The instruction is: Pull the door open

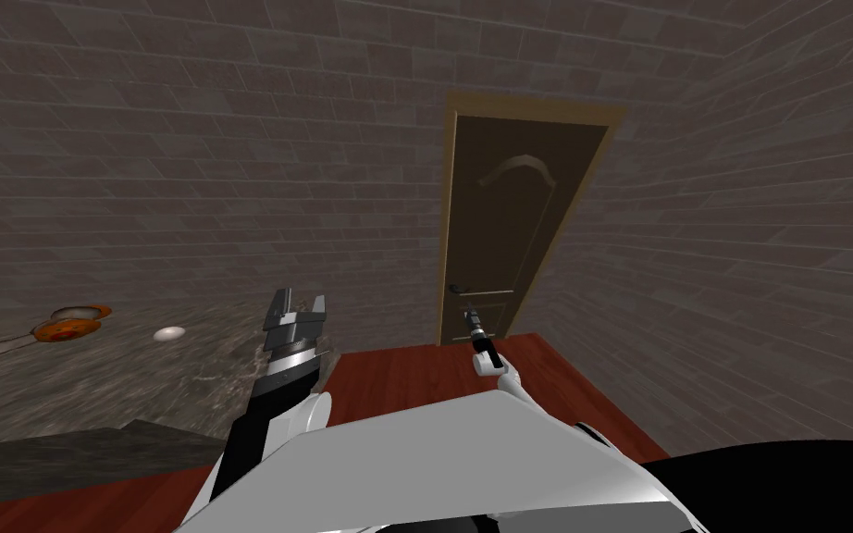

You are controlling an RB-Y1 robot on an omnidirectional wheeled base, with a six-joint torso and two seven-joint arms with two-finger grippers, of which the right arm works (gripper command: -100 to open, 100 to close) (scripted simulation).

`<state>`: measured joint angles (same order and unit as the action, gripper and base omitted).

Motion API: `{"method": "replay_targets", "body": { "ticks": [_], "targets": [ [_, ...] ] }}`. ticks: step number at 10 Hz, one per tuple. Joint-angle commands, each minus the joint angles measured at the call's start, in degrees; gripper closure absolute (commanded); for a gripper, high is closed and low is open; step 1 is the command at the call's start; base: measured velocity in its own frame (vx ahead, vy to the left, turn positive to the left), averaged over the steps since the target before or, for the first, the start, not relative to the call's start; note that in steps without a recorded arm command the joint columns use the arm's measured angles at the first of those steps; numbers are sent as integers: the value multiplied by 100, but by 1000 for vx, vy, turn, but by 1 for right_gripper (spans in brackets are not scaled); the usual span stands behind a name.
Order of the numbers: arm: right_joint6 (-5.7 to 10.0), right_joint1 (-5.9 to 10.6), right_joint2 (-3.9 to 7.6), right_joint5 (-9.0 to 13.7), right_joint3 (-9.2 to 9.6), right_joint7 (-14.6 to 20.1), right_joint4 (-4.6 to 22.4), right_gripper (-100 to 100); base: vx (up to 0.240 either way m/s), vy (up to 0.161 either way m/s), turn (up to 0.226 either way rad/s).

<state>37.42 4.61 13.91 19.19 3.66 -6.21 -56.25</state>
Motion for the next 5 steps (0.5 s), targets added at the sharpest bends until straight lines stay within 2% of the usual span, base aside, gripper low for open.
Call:
{"method": "replay_targets", "body": {
  "ticks": [1,3,4,5],
  "targets": [
    [1,70,9,24,6,-6,162,-100,45,-68,39],
    [17,226,54,87,35,-2,466,-100,30,-60,89],
    [17,226,54,87,35,-2,507,-100,31,-56,44],
    [25,303,77,119,50,0,680,-100,24,-50,60]
  ]
}}
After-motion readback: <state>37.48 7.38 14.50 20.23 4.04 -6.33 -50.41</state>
